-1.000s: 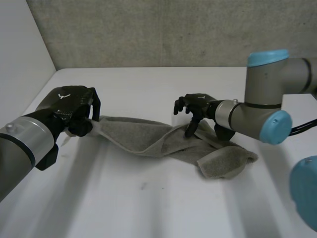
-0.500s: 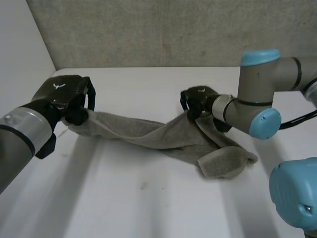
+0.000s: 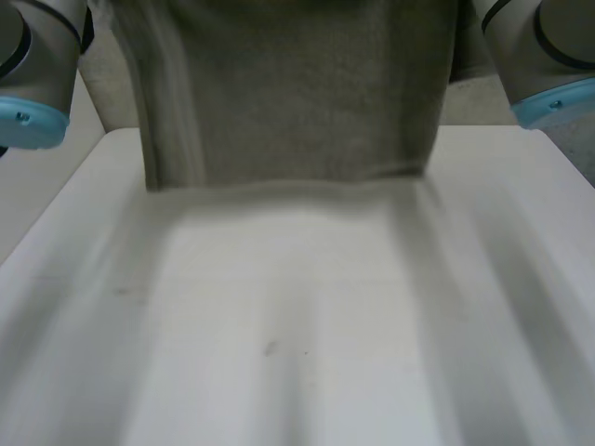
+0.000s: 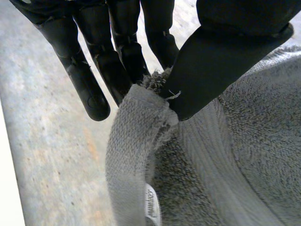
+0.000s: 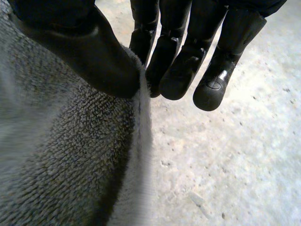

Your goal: Fold the towel.

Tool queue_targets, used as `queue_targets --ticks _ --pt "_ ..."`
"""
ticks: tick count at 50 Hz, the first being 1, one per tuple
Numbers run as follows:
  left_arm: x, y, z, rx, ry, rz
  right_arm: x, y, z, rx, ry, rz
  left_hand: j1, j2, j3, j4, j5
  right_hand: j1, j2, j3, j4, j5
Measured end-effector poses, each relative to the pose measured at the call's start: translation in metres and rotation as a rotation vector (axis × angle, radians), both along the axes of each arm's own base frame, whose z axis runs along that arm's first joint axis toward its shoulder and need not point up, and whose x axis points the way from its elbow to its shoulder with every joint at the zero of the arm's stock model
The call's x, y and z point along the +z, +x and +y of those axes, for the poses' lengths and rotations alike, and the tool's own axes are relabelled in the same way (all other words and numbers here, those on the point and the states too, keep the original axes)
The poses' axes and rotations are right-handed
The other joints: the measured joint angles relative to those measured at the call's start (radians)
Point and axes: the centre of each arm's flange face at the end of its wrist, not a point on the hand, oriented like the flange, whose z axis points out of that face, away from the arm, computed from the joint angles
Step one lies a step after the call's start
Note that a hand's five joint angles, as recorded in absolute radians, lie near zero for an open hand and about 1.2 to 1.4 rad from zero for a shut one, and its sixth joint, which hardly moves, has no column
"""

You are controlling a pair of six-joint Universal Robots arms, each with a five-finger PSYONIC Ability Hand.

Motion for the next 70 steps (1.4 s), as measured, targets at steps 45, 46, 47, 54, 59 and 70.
queue_targets --ticks 45,46,47,54,59,70 --pt "-0.185 0.054 0.07 0.011 0.676 -0.207 -0.267 -0.049 0.042 0.019 0.988 0.183 0.0 0.0 0.0 0.0 0.0 -0.632 -0.623 -0.633 -0.643 -0.66" --pt "-0.184 0.054 0.07 0.012 0.673 -0.205 -0.269 -0.052 0.04 0.002 0.992 0.166 0.0 0.0 0.0 0.0 0.0 -0.675 -0.661 -0.677 -0.688 -0.706" --pt "-0.183 0.054 0.07 0.012 0.67 -0.203 -0.271 -0.056 0.039 -0.016 0.996 0.153 -0.001 0.0 0.0 0.0 0.0 -0.702 -0.692 -0.713 -0.724 -0.74" --pt "-0.18 0.054 0.07 0.011 0.663 -0.199 -0.283 -0.073 0.036 -0.099 1.032 0.128 -0.001 0.0 0.0 0.0 0.0 -0.834 -0.814 -0.826 -0.834 -0.863" --pt "-0.18 0.053 0.071 0.008 0.663 -0.199 -0.291 -0.082 0.037 -0.128 1.057 0.116 -0.001 0.0 0.0 0.0 0.0 -0.843 -0.82 -0.831 -0.846 -0.874" --pt "-0.181 0.052 0.071 0.005 0.665 -0.2 -0.305 -0.091 0.031 -0.135 1.073 -0.006 -0.001 0.0 0.0 0.0 0.0 -0.841 -0.82 -0.831 -0.846 -0.857"
